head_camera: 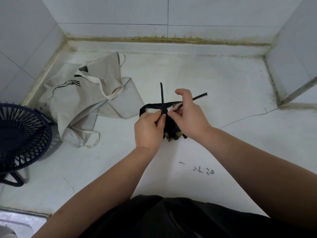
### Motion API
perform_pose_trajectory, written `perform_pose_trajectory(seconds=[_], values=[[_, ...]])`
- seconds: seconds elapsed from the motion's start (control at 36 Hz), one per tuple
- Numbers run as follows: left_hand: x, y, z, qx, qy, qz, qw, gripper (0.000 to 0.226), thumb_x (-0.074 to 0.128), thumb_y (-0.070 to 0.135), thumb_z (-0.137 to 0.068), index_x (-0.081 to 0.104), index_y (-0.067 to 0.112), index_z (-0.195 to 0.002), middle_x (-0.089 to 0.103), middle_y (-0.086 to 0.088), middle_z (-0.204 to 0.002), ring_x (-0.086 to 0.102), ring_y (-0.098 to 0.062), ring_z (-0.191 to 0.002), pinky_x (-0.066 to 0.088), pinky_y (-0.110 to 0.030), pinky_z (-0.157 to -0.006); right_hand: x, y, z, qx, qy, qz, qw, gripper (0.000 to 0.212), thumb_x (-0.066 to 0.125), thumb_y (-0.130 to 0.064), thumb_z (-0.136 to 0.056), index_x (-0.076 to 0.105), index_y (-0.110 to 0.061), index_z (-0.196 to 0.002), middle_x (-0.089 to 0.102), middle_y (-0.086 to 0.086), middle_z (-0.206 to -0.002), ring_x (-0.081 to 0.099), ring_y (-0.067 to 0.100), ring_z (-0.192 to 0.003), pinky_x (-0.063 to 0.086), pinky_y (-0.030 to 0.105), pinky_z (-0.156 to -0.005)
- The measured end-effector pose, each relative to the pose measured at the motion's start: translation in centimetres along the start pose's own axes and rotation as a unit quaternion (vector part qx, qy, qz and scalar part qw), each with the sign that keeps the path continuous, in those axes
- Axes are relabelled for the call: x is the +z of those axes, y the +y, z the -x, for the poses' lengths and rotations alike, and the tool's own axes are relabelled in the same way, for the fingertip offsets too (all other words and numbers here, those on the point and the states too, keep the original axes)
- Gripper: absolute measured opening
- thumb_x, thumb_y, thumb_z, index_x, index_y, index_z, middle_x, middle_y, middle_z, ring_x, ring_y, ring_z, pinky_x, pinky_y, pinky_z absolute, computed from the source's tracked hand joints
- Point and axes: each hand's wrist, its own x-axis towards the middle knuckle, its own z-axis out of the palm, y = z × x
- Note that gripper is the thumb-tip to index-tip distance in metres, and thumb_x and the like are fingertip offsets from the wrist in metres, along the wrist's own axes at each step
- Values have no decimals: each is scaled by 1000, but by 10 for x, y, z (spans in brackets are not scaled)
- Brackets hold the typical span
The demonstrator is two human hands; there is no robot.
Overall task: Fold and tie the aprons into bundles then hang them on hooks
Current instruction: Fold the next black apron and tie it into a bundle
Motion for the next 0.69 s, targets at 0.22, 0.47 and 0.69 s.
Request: perform_pose_trajectory(seconds=[0.22, 0.47, 0.69], values=[[4, -3, 2, 16, -37, 24, 999, 22, 52, 24, -98, 72, 18, -98, 53, 10, -73, 47, -22, -91, 31, -17, -79, 6, 7, 6, 15, -6, -32, 999, 46, 48, -11, -97, 28, -10, -138, 55, -5, -74, 53, 4, -69, 38, 13, -65], [4, -2, 8, 38, -45, 39, 997, 23, 53, 15, -97, 70, 16, -113, 67, -4, -90, 55, -22, -91, 32, -15, -70, 4, 7, 6, -17, 14, 15, 1000, 41, 42, -13, -99, 25, -7, -136, 63, 5, -84, 61, 26, -83, 47, 37, -76], [4, 5, 15, -56, -56, 112, 990, 8, 51, 22, -98, 57, 28, -96, 58, 20, -86, 53, -5, -83, 37, -5, -67, 6, 14, 11, -10, 40, 27, 999, 7, 48, -15, -97, 45, -10, -94, 64, 7, -84, 55, 25, -75, 43, 34, -68]])
